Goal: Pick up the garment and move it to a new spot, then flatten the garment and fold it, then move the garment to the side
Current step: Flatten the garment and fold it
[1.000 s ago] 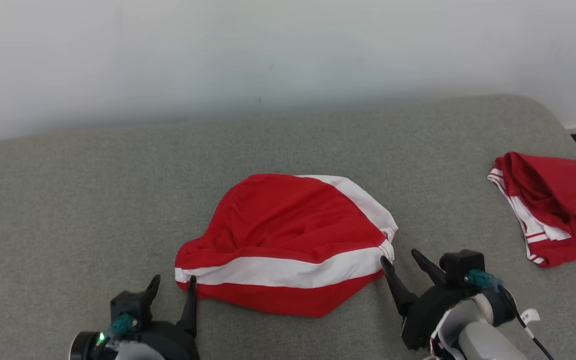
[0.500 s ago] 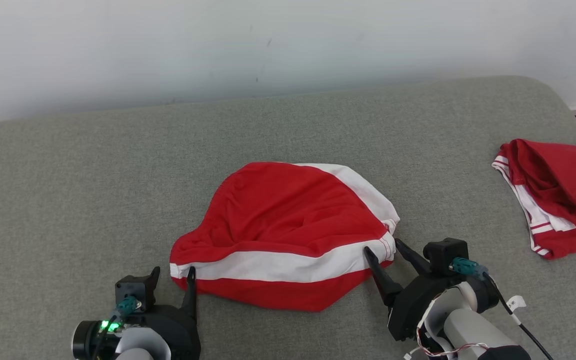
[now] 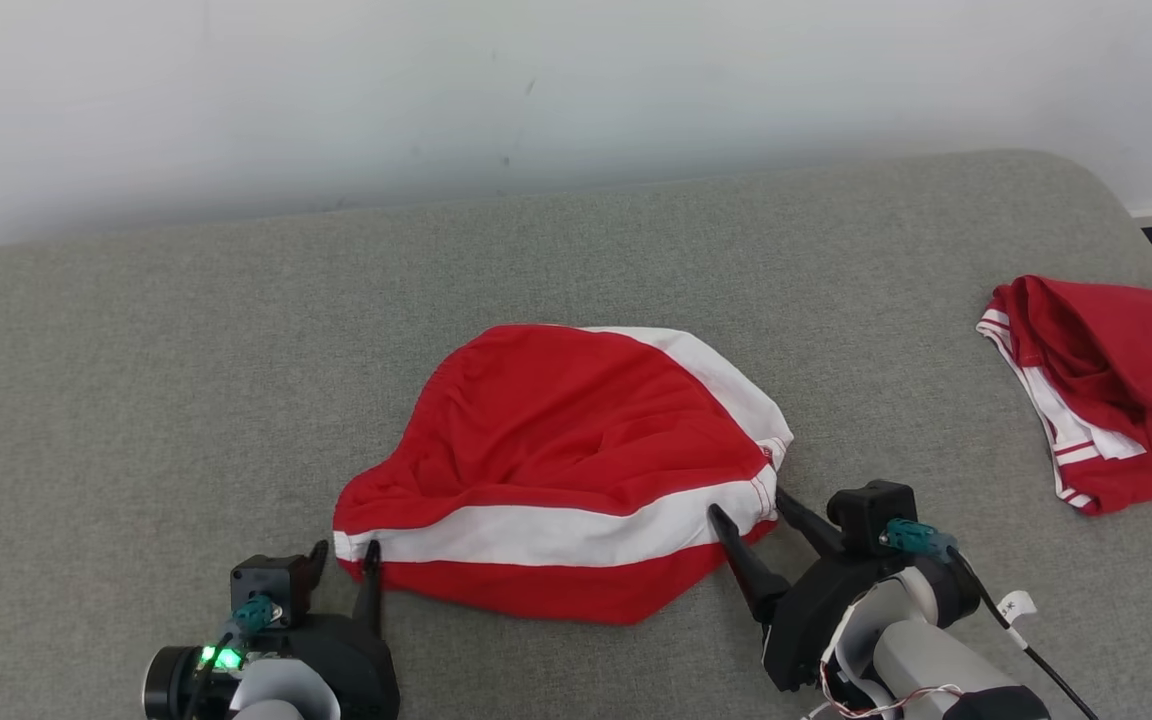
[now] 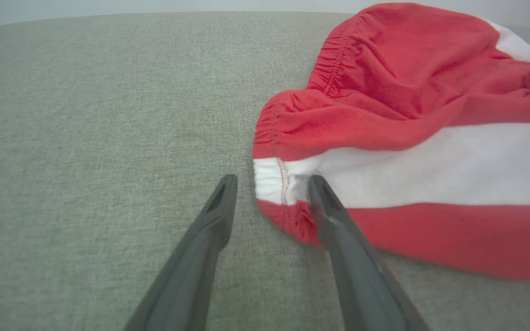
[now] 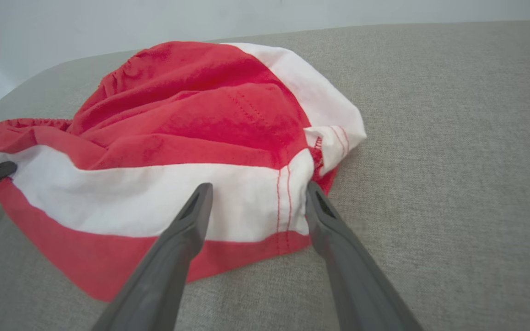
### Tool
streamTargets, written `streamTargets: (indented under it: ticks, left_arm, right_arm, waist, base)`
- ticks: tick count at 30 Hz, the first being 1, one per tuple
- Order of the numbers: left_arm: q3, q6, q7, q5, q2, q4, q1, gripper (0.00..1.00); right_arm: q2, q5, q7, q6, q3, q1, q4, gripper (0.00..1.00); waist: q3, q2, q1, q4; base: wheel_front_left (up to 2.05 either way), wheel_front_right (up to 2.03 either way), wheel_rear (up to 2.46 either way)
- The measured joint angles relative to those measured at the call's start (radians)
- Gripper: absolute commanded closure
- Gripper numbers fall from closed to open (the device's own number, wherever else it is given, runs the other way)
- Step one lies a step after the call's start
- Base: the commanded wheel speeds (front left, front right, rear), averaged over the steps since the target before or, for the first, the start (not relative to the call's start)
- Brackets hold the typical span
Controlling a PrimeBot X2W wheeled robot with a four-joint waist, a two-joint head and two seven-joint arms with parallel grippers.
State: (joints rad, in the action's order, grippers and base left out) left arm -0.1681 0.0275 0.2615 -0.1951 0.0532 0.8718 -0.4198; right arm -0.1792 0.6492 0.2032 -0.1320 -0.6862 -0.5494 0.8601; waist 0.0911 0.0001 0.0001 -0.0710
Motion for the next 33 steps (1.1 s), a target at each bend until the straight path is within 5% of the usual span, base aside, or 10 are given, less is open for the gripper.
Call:
streamTargets:
  ticks: [2,3,4,5,19,23,29,33]
  left_arm:
    - [0.001,0.000,0.000,-0.001,0.000,0.006,0.000,0.60]
    - [0.001,0.000,0.001,-0.003,0.000,0.009,0.000,0.83]
    - [0.001,0.000,0.001,-0.003,0.000,0.009,0.000,1.00]
    - [0.001,0.001,0.002,-0.007,-0.001,0.013,0.000,1.00]
    - [0.021,0.042,0.002,-0.072,-0.002,-0.108,-0.013,1.00]
    - [0.023,0.071,0.002,-0.178,-0.002,-0.170,-0.034,1.00]
    - [-0.005,0.084,-0.072,-0.354,-0.003,-0.189,-0.220,1.00]
    - [-0.012,0.059,-0.161,-0.347,-0.001,-0.192,-0.415,1.00]
  right_arm:
    - [0.001,0.016,0.002,0.000,-0.018,-0.001,0.002,0.00]
    - [0.001,0.023,0.005,0.000,-0.026,-0.001,0.002,0.31]
    - [0.001,0.023,0.005,0.000,-0.026,-0.001,0.002,0.82]
    - [0.000,0.029,0.006,0.000,-0.035,-0.003,0.002,1.00]
    - [-0.036,0.135,0.048,0.000,-0.084,-0.057,-0.115,1.00]
    - [-0.063,0.187,0.052,0.000,-0.059,-0.086,-0.184,1.00]
    - [-0.120,0.260,0.000,0.000,-0.028,-0.220,-0.261,1.00]
    - [-0.133,0.318,-0.047,0.000,0.029,-0.401,-0.263,1.00]
  waist:
    - [0.001,0.0000,0.0000,-0.002]
    - [0.001,0.0000,0.0000,-0.003]
    - [0.001,0.0000,0.0000,-0.003]
    - [0.002,0.0000,0.0000,-0.003]
    - [-0.016,0.0000,0.0000,-0.006]
    - [-0.019,0.0000,-0.0001,-0.003]
    - [0.021,0.0000,-0.0002,-0.004]
    - [0.078,0.0000,0.0000,-0.011]
  base:
    - [0.00,0.00,0.00]
    - [0.00,0.00,0.00]
    - [0.00,0.00,0.00]
    - [0.00,0.00,0.00]
    - [0.00,0.00,0.00]
    - [0.00,0.00,0.00]
    - [0.00,0.00,0.00]
    - [0.00,0.00,0.00]
